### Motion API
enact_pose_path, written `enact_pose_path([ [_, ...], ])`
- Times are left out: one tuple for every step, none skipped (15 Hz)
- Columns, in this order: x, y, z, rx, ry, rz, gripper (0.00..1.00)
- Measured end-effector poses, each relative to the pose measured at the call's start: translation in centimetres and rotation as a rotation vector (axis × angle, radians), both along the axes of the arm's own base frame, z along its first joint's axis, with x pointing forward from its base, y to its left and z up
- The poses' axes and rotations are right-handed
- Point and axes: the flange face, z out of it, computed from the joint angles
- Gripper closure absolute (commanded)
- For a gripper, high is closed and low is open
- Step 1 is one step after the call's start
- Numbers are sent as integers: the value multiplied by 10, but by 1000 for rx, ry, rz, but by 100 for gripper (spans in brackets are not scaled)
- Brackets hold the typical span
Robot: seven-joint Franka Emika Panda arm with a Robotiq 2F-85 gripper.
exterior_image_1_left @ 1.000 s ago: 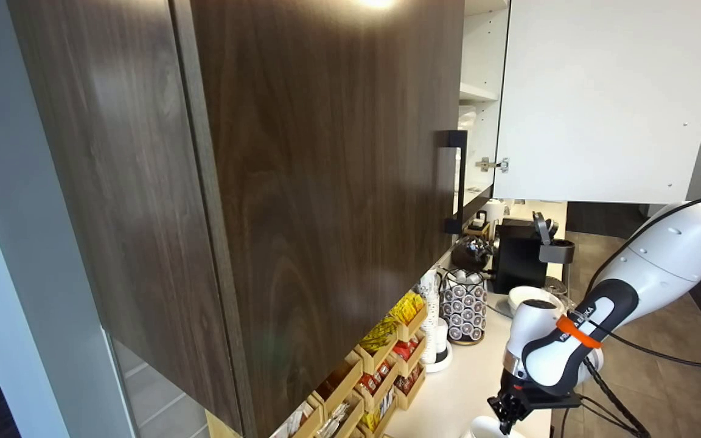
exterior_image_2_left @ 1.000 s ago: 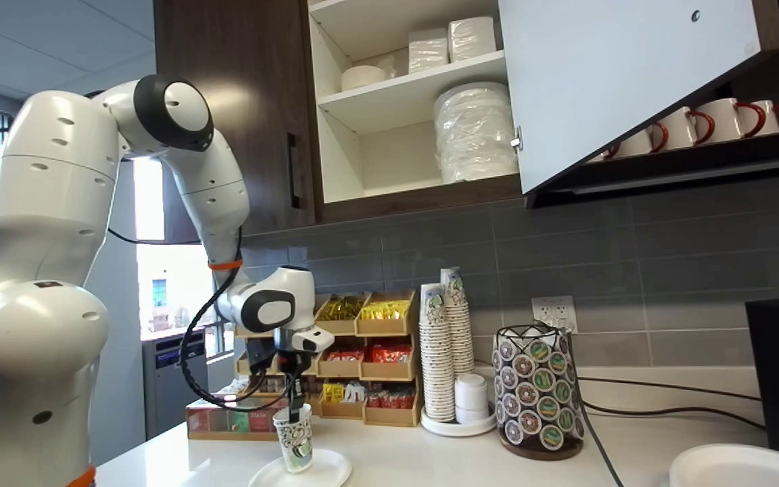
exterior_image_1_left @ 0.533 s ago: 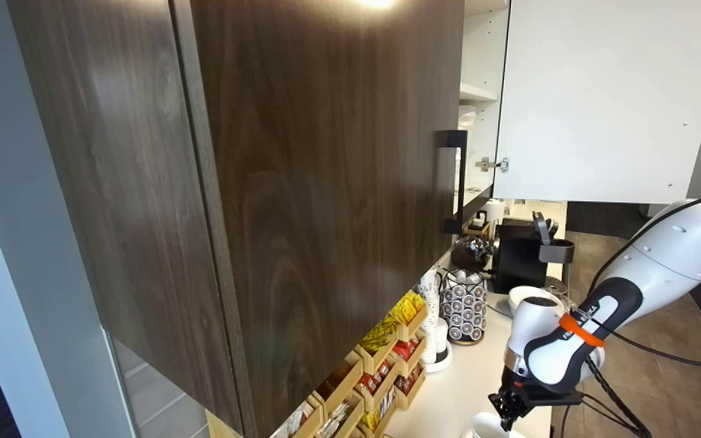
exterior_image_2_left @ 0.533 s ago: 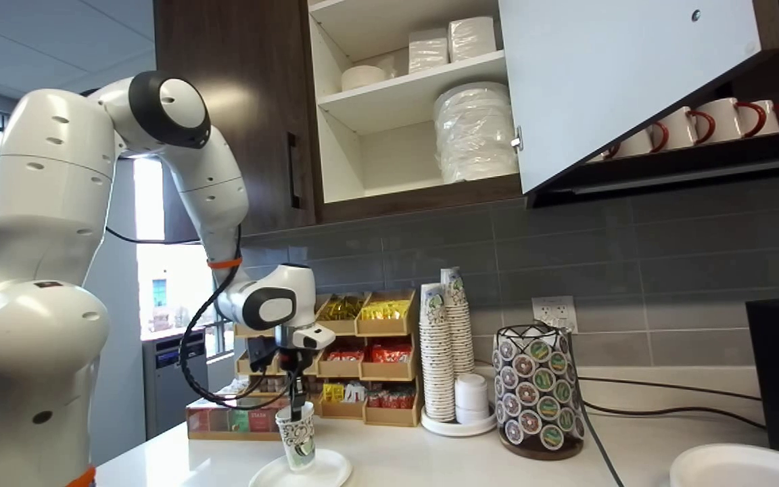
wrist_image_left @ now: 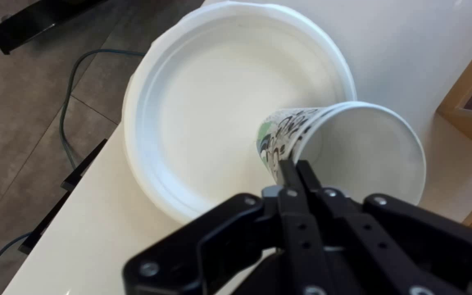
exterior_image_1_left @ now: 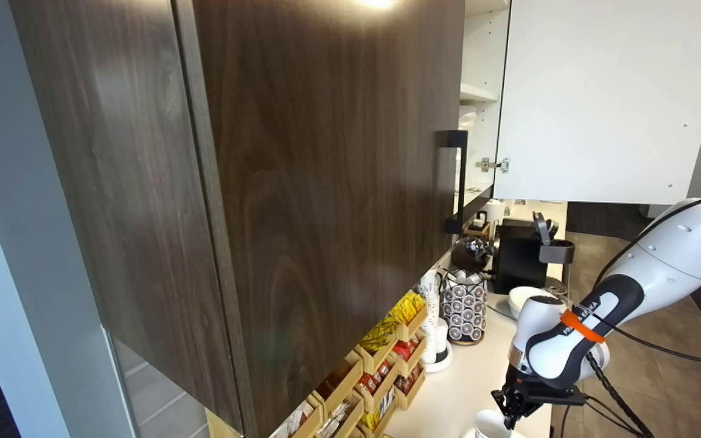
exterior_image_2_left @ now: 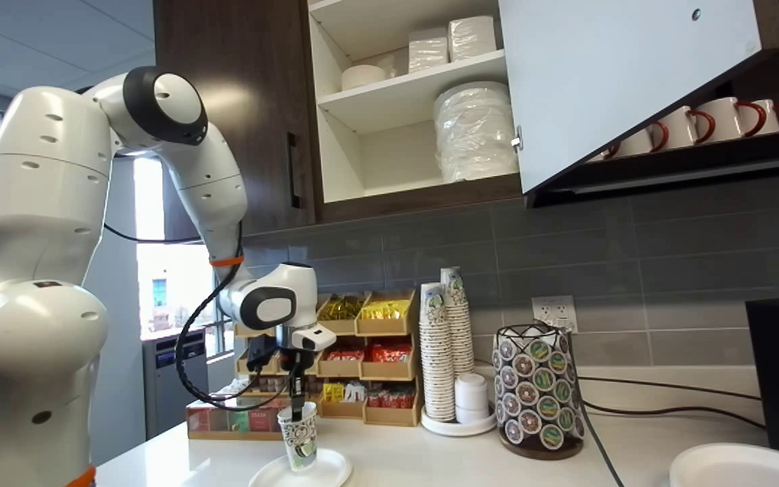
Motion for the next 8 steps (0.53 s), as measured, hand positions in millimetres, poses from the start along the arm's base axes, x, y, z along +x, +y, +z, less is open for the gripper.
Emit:
enact_pose_path([
  [0, 1, 3, 10, -6, -6, 99],
  [1, 2, 7, 18, -12, -11, 99],
  [1, 2, 10, 21, -19, -14, 99],
  [2, 2, 13, 23, -25, -15, 99],
  [2, 2, 15, 25, -29, -17, 99],
  [2, 2, 17, 25, -32, -17, 99],
  [2, 2, 18, 26, -33, -17, 73],
  [2, 2, 18, 26, -34, -17, 97],
])
